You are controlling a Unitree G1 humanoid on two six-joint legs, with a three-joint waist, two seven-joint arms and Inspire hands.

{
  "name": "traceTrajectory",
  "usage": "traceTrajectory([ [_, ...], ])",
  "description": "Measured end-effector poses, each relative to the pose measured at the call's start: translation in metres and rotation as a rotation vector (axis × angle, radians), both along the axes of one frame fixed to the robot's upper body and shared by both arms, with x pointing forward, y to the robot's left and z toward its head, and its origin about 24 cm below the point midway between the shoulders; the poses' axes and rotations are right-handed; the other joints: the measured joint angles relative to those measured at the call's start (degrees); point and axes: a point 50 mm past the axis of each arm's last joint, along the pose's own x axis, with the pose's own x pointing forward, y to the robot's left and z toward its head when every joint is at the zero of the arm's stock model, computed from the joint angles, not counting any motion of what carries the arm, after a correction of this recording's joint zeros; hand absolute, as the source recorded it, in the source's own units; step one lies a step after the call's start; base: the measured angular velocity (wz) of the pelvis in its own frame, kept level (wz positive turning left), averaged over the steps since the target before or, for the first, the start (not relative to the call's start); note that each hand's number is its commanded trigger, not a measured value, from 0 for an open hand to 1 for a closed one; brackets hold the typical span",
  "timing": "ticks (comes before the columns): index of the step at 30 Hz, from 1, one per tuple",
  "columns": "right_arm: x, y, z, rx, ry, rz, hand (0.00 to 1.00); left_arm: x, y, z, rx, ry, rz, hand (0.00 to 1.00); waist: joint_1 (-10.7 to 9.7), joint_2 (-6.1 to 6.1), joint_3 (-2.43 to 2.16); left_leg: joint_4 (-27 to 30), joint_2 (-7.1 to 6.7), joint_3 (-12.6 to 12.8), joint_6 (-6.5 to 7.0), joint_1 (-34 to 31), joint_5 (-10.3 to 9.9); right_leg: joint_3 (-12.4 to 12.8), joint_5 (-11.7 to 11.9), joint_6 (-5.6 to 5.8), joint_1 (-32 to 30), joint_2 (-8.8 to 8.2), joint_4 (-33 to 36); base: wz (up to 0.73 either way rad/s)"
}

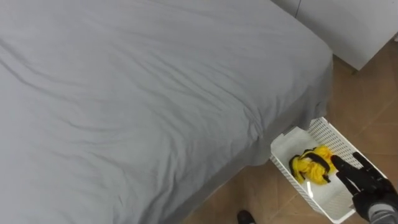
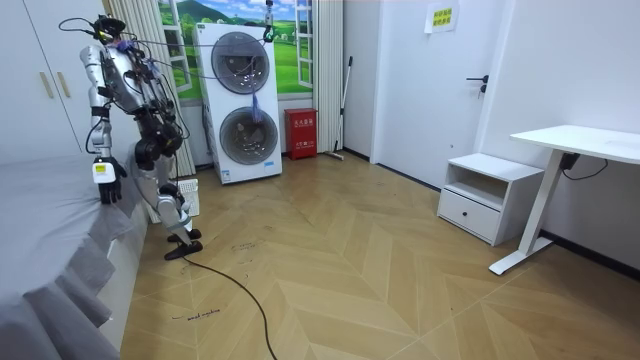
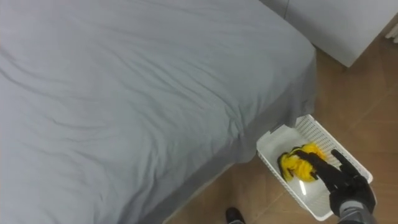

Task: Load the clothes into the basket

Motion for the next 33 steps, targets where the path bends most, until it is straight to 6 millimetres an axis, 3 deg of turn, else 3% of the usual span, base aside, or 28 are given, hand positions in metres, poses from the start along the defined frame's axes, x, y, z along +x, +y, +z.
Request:
traceTrajectory([
  [14, 0.003, 0.001, 0.002, -0.005, -0.010, 0.007, 0.00, -0.003, -0.001, -0.001, -0.004, 0.011, -0.007, 0.00, 0.3, 0.27, -0.03, 0.0, -0.29, -0.1, -0.10, 0.2, 0.1, 1.3, 0.1, 0.20, -0.2, 0.16, 0.2, -0.04],
  [19, -0.014, 0.014, -0.015, -0.001, 0.044, 0.055, 0.00, -0.003, -0.001, 0.000, -0.012, -0.002, -0.015, 0.00, 0.0, -0.18, 0.25, -0.1, 0.10, -2.0, -0.13, 2.2, 0.0, -1.3, -0.2, -0.15, 3.1, -0.21, -0.9, 0.25],
  [21, -0.034, 0.023, -0.030, 0.031, 0.105, 0.064, 0.00, -0.003, -0.001, 0.000, -0.011, -0.009, -0.019, 0.00, -0.1, -1.12, 0.57, -0.1, 0.41, -3.7, -0.25, 4.3, 0.1, -3.4, -0.4, -0.52, 6.5, -0.53, -2.2, 0.46],
  [25, -0.078, 0.037, -0.056, 0.098, 0.219, 0.043, 0.00, -0.004, -0.002, 0.002, -0.002, -0.048, -0.042, 0.00, 0.0, -2.55, 0.42, -0.2, 0.46, -8.3, -0.48, 8.2, 0.3, -8.1, -1.2, -0.81, 13.4, -1.53, -5.1, 0.57],
  [28, -0.101, 0.049, -0.068, 0.151, 0.278, 0.036, 0.00, -0.011, -0.003, 0.002, -0.001, -0.059, -0.036, 0.00, -0.2, -3.85, 0.24, -0.8, 0.39, -10.2, -0.54, 11.1, 0.3, -10.3, -1.5, -0.91, 17.6, -1.94, -6.8, 0.46],
  [31, -0.131, 0.070, -0.085, 0.224, 0.391, 0.040, 0.00, -0.010, -0.002, 0.004, 0.037, -0.077, -0.054, 0.00, -0.3, -7.03, -0.20, -1.5, 0.29, -13.2, -0.68, 14.7, 0.4, -15.0, -1.6, -0.94, 24.2, -2.49, -10.4, 0.72],
  [32, -0.136, 0.074, -0.087, 0.237, 0.404, 0.043, 0.00, -0.008, -0.003, 0.004, 0.046, -0.080, -0.061, 0.00, -0.3, -7.39, -0.38, -1.6, 0.25, -13.7, -0.68, 15.4, 0.4, -15.8, -1.6, -0.93, 25.4, -2.57, -11.1, 0.76],
  [33, -0.145, 0.080, -0.091, 0.266, 0.430, 0.051, 0.00, -0.003, -0.005, 0.004, 0.063, -0.093, -0.065, 0.00, 0.0, -8.92, -0.38, -1.6, 0.14, -14.6, -0.68, 16.6, 0.4, -17.2, -1.6, -0.84, 27.6, -2.77, -12.4, 0.55],
])
